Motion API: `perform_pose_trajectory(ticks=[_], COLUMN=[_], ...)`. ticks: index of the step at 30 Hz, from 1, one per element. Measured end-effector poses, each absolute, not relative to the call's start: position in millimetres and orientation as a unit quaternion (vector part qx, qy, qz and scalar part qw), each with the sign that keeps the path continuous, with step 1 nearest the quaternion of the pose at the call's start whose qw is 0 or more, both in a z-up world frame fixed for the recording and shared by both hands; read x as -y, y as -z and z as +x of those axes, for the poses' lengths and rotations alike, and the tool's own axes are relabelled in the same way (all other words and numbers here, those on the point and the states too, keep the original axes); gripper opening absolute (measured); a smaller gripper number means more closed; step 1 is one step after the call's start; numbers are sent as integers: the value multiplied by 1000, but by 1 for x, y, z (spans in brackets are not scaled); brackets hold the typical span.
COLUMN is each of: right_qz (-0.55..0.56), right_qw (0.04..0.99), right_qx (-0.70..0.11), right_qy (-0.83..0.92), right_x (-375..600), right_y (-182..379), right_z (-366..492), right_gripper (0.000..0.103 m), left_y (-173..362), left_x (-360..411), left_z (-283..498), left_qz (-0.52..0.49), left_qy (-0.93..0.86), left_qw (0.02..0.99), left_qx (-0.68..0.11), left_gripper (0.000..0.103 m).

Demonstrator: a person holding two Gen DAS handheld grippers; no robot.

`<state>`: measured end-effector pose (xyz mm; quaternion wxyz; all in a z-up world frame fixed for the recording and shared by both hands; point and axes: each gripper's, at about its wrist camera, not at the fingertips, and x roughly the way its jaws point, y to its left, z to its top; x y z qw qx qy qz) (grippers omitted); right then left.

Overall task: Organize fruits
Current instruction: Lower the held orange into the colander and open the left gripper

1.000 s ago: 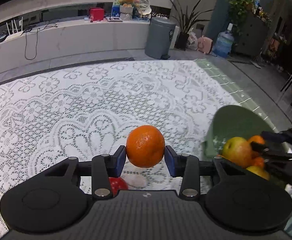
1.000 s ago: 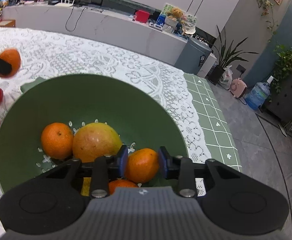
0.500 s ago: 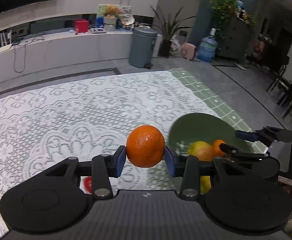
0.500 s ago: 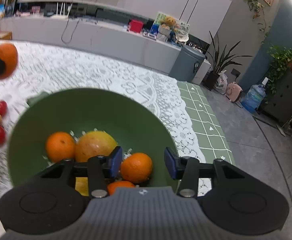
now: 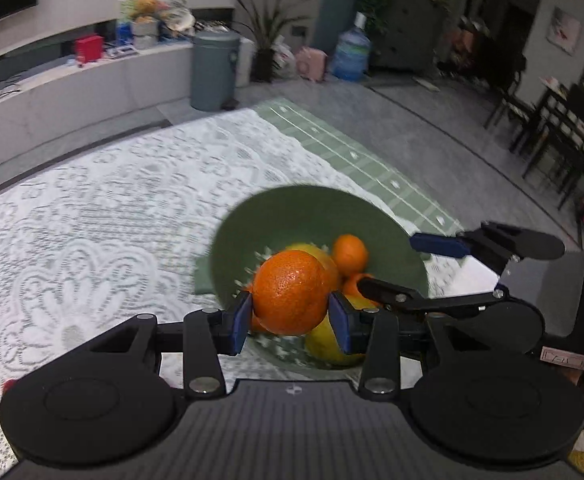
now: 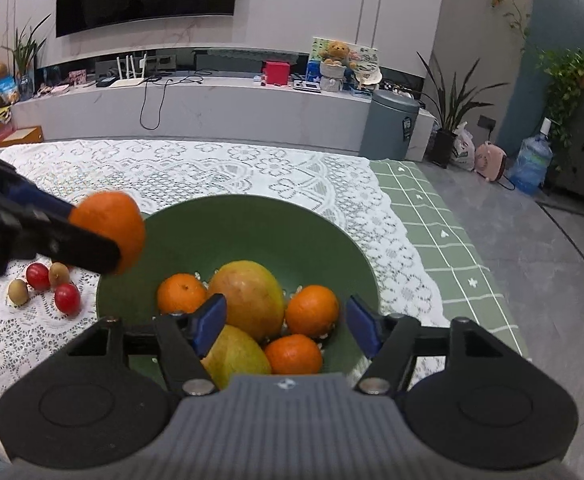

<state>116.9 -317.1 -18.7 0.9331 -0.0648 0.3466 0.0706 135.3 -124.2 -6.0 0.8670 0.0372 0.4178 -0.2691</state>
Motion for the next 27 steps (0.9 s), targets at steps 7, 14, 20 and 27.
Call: perform_pose_trajectory(ticks=[7, 14, 20, 27], right_qz=[-48, -47, -53, -47], right_qw=[933, 933, 935, 935], right_qx=[-349, -350, -346, -347], right_qy=[-71, -67, -62, -58], right_x=[328, 332, 333, 335], right_y=[24, 26, 26, 26], right_z=[112, 111, 111, 112], right_gripper=[64, 64, 65, 66], left_y=[24, 40, 39, 38], left_x=[151, 162, 159, 162], left_z=[141, 151, 155, 148], left_qz=[67, 81, 77, 84], left_qy=[302, 304, 302, 321], left_qw=[834, 807, 802, 793], left_qx=[-457, -500, -509, -511], left_gripper=[47, 47, 47, 48])
